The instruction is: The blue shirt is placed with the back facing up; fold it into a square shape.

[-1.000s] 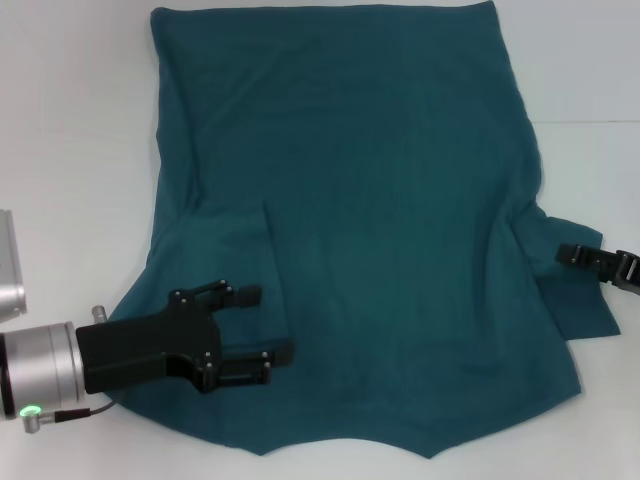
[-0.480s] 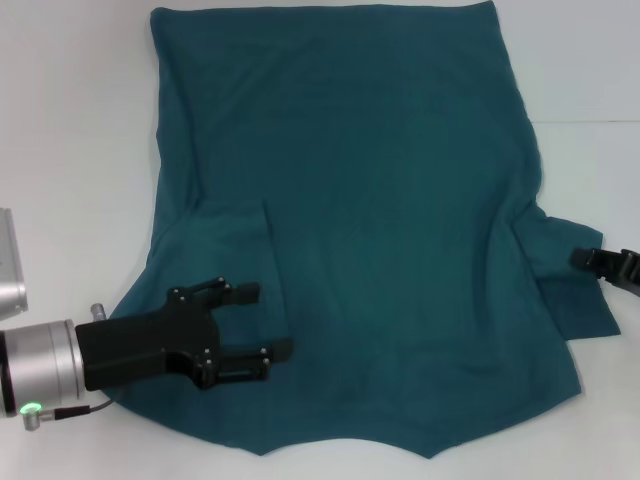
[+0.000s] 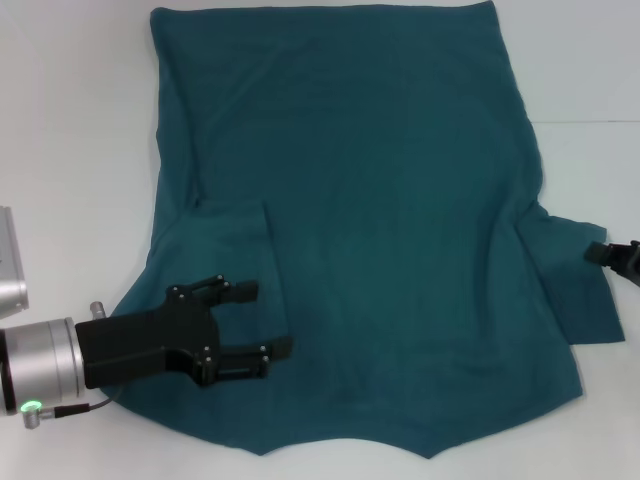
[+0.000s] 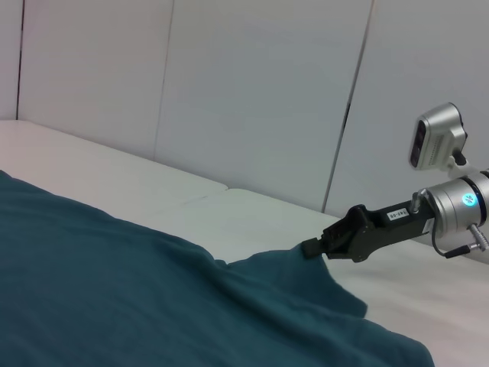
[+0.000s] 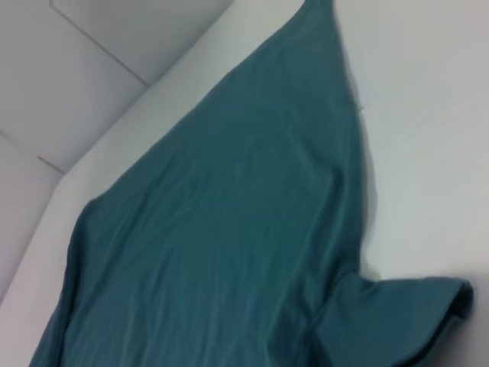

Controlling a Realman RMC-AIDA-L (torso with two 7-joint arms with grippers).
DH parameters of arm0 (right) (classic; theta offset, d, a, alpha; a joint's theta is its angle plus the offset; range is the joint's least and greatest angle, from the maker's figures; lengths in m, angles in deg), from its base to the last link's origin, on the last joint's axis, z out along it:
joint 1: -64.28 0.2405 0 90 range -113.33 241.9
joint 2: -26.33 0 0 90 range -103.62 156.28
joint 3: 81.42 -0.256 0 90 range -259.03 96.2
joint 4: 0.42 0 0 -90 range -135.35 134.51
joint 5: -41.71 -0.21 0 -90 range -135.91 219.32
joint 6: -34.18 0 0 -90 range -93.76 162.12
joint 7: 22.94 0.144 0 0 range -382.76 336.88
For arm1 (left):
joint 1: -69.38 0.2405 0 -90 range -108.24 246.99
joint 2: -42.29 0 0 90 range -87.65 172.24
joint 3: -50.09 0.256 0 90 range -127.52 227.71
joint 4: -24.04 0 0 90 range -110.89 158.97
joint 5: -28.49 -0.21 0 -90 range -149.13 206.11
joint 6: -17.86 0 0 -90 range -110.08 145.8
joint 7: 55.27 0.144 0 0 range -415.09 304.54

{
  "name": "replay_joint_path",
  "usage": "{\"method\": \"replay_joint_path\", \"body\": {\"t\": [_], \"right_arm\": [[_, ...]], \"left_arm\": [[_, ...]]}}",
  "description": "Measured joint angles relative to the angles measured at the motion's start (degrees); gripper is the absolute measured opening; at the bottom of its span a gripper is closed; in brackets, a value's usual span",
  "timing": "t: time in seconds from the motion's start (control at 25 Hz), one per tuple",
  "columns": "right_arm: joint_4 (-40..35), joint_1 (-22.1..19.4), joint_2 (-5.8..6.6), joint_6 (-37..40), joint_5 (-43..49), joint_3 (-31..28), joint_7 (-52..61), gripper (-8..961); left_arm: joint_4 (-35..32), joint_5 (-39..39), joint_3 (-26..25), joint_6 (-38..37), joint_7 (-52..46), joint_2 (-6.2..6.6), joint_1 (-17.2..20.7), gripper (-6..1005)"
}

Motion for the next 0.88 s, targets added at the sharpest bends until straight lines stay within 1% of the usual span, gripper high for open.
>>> {"method": "replay_joint_path", "body": {"t": [0.24, 0.28, 0.36, 0.48, 0.68, 0.88], "right_arm": [[0.9, -0.1, 0.18, -0.3, -1.4, -2.5, -2.3, 0], [0.8, -0.1, 0.32, -0.5, -1.4, -3.0, -2.4, 1], [0.7, 0.1, 0.77, -0.8, -1.4, -3.8, -2.8, 3], [0.4, 0.7, 1.87, -1.5, -1.4, -4.5, -2.9, 6], [0.4, 2.1, 3.17, -2.8, -1.4, -4.3, -3.8, 11], [0.4, 3.4, 3.33, -4.3, -1.1, -4.1, -7.0, 16]], "left_arm": [[0.0, 0.0, 0.0, 0.3, 0.0, 0.0, -0.1, 885], [0.0, 0.0, 0.0, 0.4, 0.0, 0.0, -0.1, 885], [0.0, -0.1, 0.0, 0.7, 0.0, 0.0, -0.1, 885], [0.1, -0.1, 0.0, 0.8, 0.0, 0.0, -0.1, 885], [0.1, -0.1, 0.0, 0.8, 0.0, 0.0, -0.1, 885], [0.1, 0.2, 0.0, 0.8, -0.1, 0.0, -0.1, 885]]}}
